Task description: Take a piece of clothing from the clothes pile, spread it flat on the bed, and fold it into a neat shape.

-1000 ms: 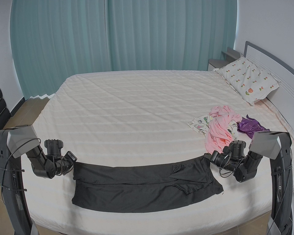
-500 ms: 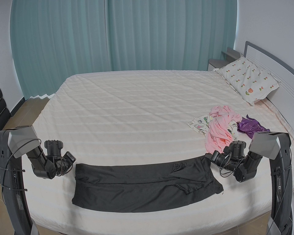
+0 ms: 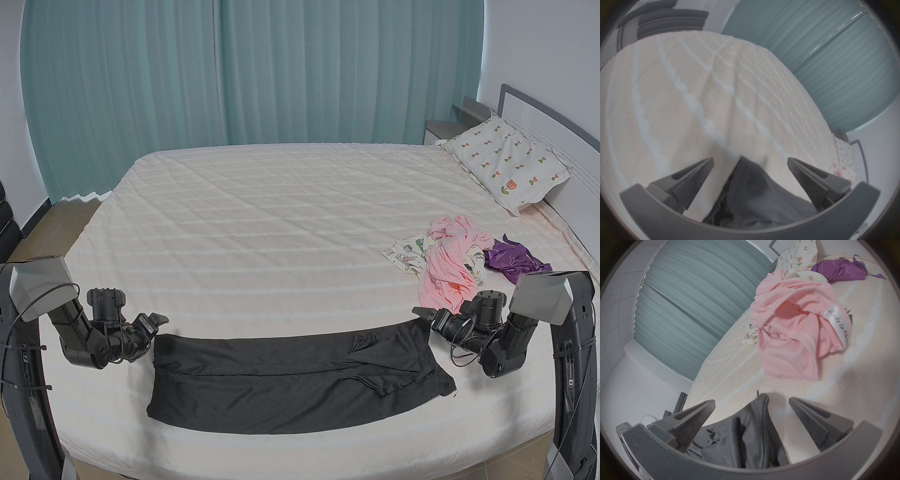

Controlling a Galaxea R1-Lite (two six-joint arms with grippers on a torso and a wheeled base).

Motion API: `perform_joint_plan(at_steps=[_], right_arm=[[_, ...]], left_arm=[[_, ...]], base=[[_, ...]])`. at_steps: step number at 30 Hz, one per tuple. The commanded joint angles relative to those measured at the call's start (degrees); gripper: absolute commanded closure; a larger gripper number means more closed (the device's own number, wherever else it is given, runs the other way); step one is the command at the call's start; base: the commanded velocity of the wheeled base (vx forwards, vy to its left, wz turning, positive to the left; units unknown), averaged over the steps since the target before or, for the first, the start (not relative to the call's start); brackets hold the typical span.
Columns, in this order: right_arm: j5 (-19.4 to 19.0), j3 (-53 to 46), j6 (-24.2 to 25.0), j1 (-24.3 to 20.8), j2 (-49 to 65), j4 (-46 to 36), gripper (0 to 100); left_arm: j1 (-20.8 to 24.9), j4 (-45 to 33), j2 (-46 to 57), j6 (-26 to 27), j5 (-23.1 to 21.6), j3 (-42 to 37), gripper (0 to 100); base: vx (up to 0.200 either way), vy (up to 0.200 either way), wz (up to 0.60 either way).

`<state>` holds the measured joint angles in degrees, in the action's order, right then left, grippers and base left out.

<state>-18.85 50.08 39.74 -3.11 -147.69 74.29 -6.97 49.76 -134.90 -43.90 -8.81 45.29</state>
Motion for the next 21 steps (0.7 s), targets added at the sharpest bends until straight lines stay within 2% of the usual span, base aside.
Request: perform_joint_plan(at_steps=[1,2,3,6,15,21], right_arm=[[0.0,-3.9,0.2,0.2,0.3,3.7,0],[0.0,-3.9,0.2,0.2,0.3,3.7,0],[0.0,-4.6,0.2,0.2,0.3,3.8,0],[0.0,-4.9,0.2,0.0,0.3,3.9,0],[0.0,-4.9,0.2,0.0,0.2,3.9,0],[0.0,-4.9,0.2,-0.1,0.2,3.9,0]], left_arm=[[-0.1,2.7,3.2,8.0,-7.1,-5.7,0],[-0.1,2.7,3.2,8.0,-7.1,-5.7,0],[-0.1,3.9,2.4,12.7,-7.1,-6.3,0],[0.2,3.8,0.6,16.9,-6.7,-6.5,0],[1.3,3.7,0.1,18.1,-6.8,-7.3,0],[1.3,4.0,-1.4,23.3,-5.9,-8.2,0]], base=[[0.000,0.000,0.00],[0.000,0.000,0.00],[0.000,0.000,0.00],[0.000,0.000,0.00],[0.000,0.000,0.00],[0.000,0.000,0.00]])
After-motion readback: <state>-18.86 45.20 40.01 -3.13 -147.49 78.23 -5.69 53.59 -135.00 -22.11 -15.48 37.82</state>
